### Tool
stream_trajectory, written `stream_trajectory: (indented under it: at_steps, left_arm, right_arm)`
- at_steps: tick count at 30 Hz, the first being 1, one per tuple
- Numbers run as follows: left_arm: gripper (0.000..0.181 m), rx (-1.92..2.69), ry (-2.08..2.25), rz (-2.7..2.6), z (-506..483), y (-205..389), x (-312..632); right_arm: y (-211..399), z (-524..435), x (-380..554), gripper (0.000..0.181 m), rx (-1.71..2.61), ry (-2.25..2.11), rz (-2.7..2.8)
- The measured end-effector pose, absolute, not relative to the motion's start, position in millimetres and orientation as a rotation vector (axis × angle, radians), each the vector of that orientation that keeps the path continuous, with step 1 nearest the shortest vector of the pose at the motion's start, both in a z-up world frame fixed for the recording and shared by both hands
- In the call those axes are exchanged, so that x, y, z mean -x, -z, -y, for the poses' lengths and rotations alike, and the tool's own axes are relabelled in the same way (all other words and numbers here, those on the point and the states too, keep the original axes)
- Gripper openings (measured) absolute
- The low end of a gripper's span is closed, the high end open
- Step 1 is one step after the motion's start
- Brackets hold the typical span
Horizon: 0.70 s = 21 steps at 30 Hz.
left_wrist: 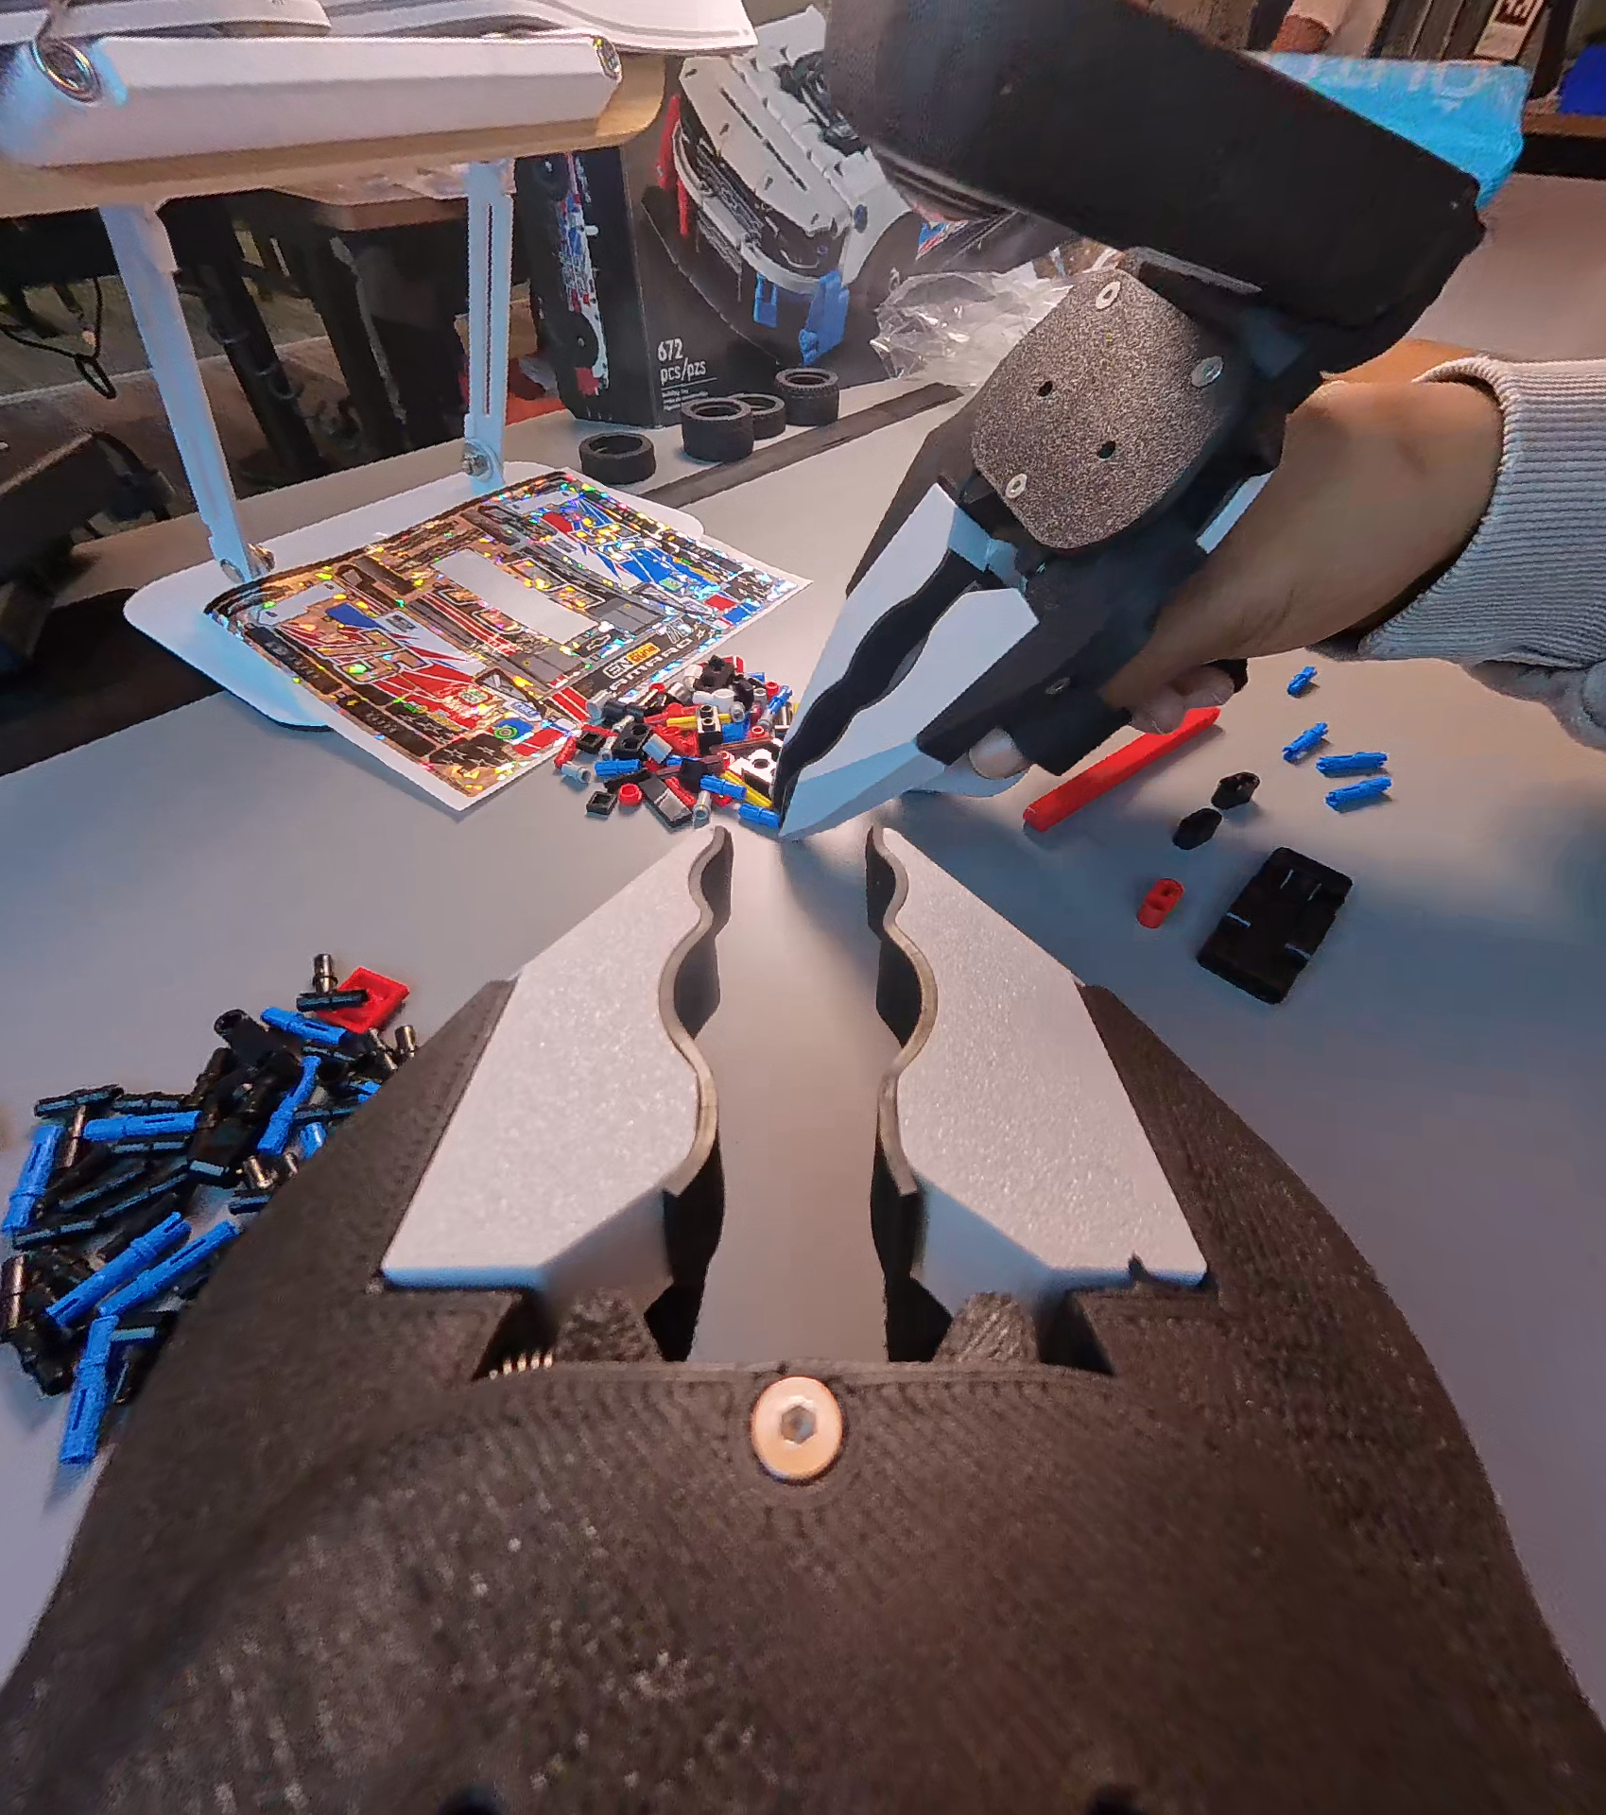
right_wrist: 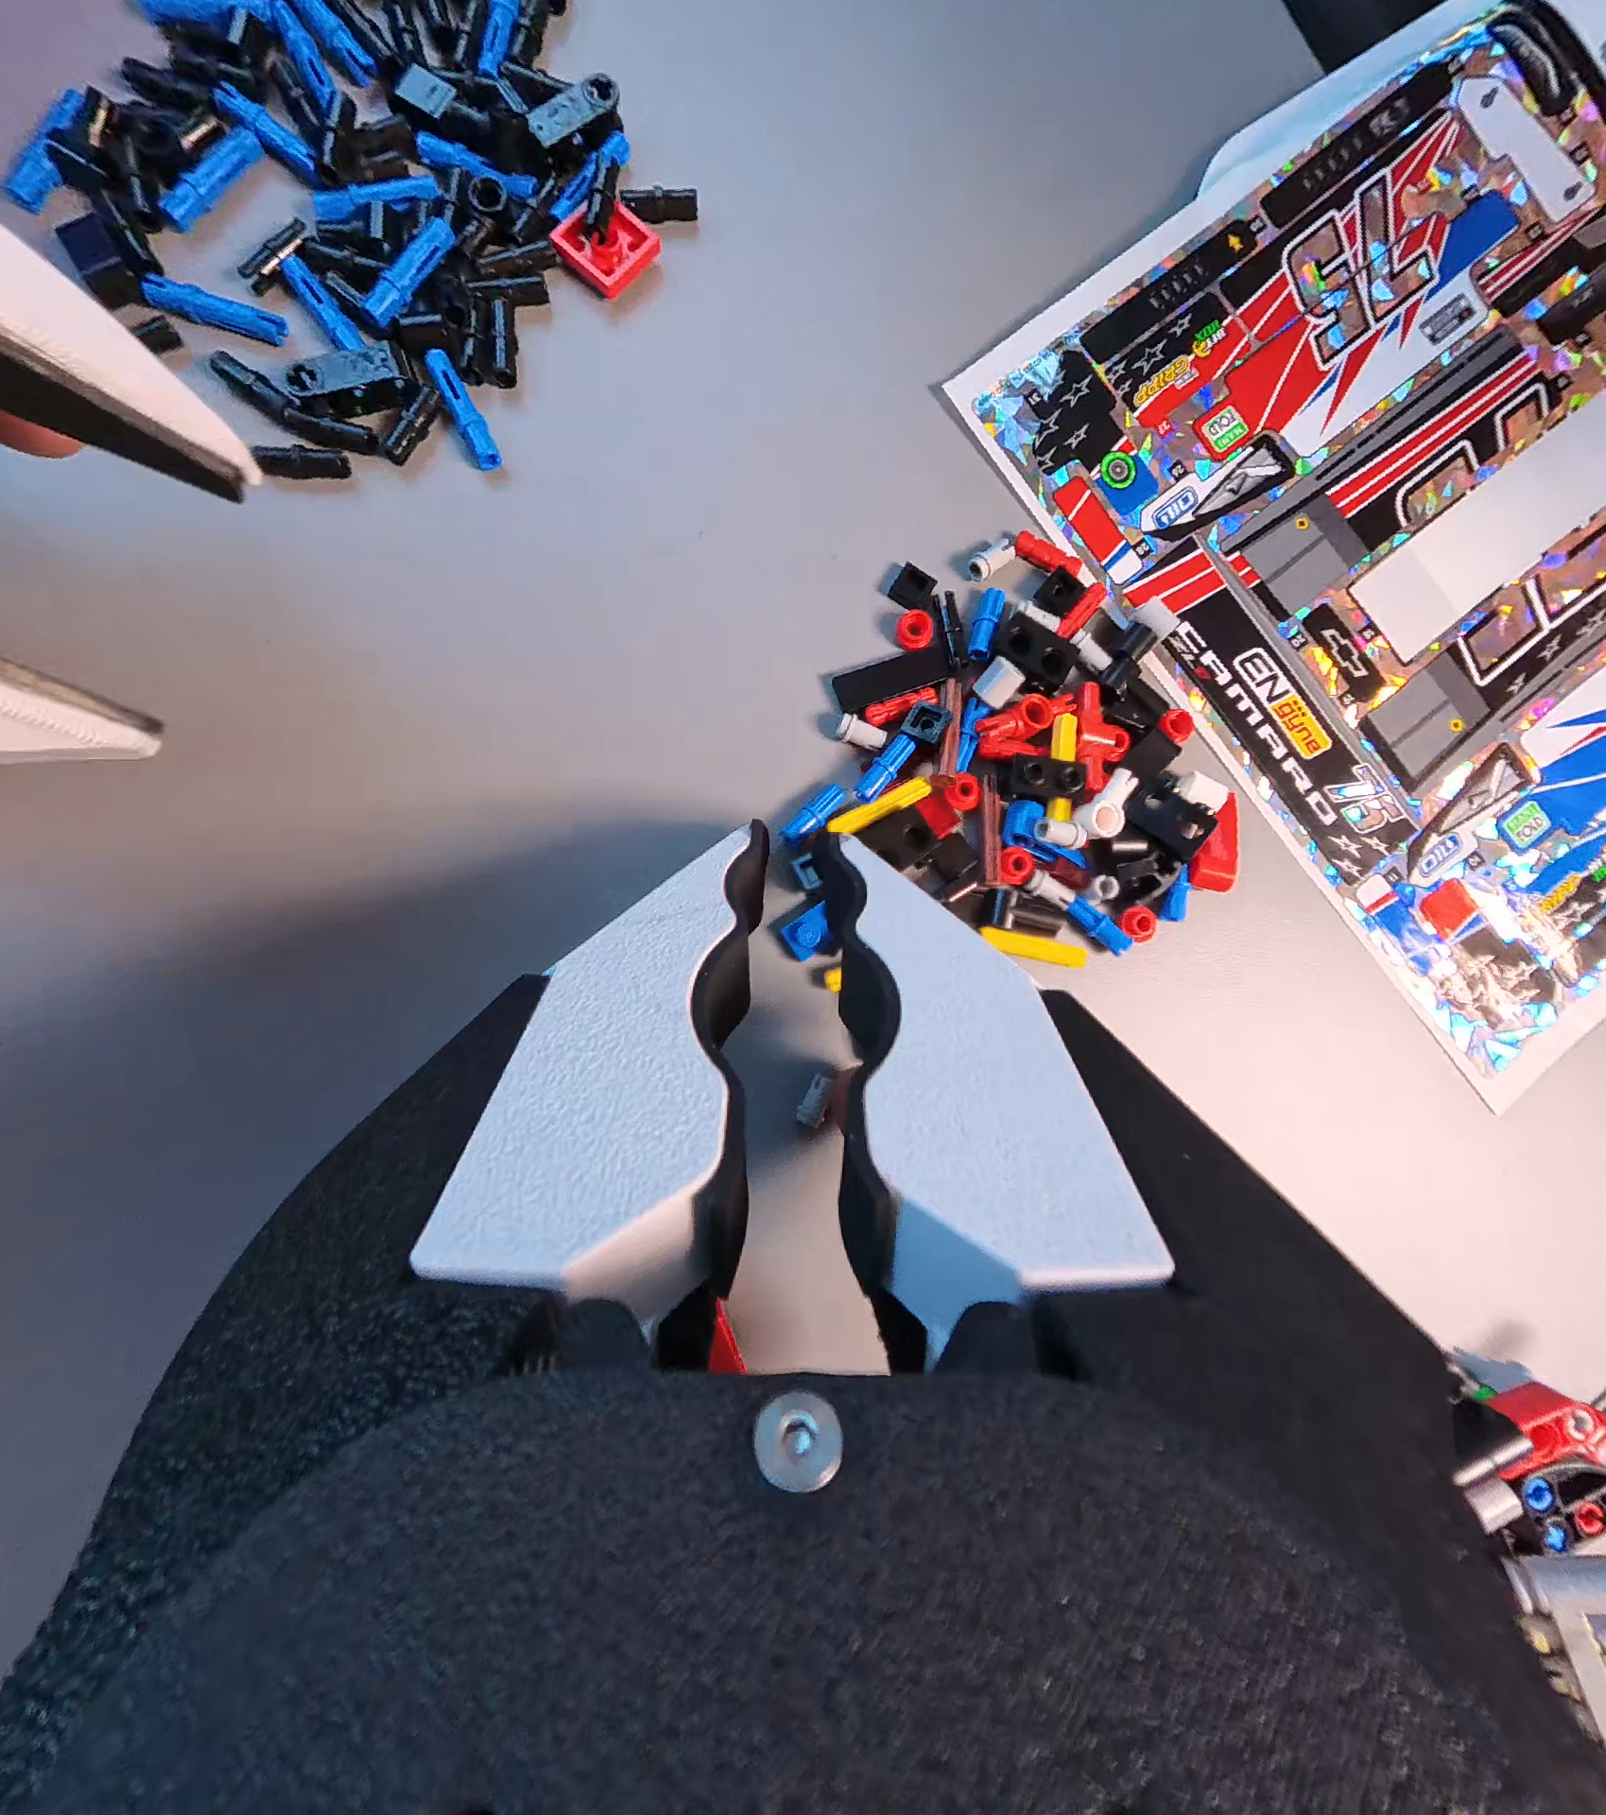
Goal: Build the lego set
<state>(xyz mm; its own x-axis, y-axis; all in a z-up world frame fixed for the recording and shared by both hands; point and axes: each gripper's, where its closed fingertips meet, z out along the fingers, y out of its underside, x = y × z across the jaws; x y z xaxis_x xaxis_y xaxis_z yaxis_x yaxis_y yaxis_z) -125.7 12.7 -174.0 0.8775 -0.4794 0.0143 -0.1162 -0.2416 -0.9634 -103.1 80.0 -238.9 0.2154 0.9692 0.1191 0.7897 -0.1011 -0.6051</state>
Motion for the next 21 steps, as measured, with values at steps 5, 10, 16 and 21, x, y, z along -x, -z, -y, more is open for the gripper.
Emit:
stream_trajectory:
  at_steps: [5, 10, 16, 21]
  left_arm:
    - [0.026, 1.804, 0.366, -0.453, -13, 174, 125]
    - [0.026, 1.805, 0.364, -0.456, -12, 175, 125]
    - [0.026, 1.811, 0.367, -0.454, -12, 176, 126]
    - [0.025, 1.817, 0.374, -0.458, -13, 178, 125]
  right_arm:
    - [241, -82, 108, 0.009, 1.952, -0.410, 1.637]
    - [242, -83, 113, 0.002, 1.948, -0.406, 1.659]
    - [238, -79, 111, 0.000, 1.900, -0.432, 1.698]
    - [219, -70, 102, 0.000, 1.828, -0.498, 1.682]
